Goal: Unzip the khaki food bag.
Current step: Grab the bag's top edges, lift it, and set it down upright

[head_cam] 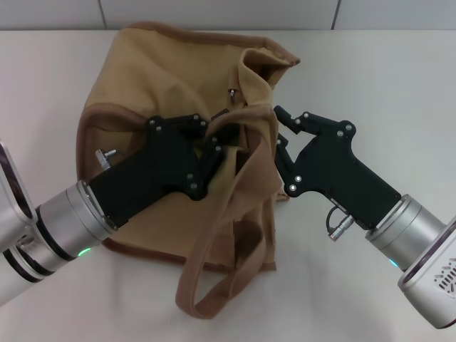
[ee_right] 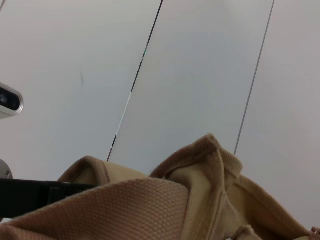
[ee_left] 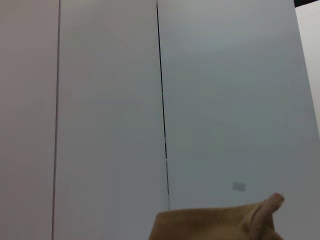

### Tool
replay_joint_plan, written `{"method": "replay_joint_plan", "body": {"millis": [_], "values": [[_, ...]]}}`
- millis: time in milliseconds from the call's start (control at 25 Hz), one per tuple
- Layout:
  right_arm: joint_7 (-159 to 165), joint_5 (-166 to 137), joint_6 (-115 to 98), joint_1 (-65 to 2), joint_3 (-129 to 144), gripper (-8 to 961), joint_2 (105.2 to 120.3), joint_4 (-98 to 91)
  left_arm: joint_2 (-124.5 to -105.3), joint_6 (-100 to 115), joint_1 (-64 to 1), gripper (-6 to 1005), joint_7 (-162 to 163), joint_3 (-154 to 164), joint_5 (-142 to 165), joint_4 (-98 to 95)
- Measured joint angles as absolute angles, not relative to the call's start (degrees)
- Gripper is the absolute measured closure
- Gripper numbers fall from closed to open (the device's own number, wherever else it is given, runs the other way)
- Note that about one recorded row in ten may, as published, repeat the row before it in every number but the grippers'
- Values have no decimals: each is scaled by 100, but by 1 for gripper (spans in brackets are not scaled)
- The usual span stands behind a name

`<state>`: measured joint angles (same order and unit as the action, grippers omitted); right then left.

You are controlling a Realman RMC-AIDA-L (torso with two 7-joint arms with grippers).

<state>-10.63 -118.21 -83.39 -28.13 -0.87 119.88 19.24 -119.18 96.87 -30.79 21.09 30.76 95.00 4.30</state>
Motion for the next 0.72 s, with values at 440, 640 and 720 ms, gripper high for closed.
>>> {"method": "replay_joint_plan", "body": {"millis": [440,640,720], "values": [[-1064,-11839,-8295,-2821,-87,948,11988,1920,-11917,9746,-3072,929,2109,3003,9489,446],[-1064,-11839,-8215,-2795,-23,954,11988,1890,-11918,9927,-3003,929,2109,2440,9473,621],[-1064,-11839,-8104,-2766,10,941,11988,1870,-11918,10023,-2924,929,2106,1978,9473,747]]}}
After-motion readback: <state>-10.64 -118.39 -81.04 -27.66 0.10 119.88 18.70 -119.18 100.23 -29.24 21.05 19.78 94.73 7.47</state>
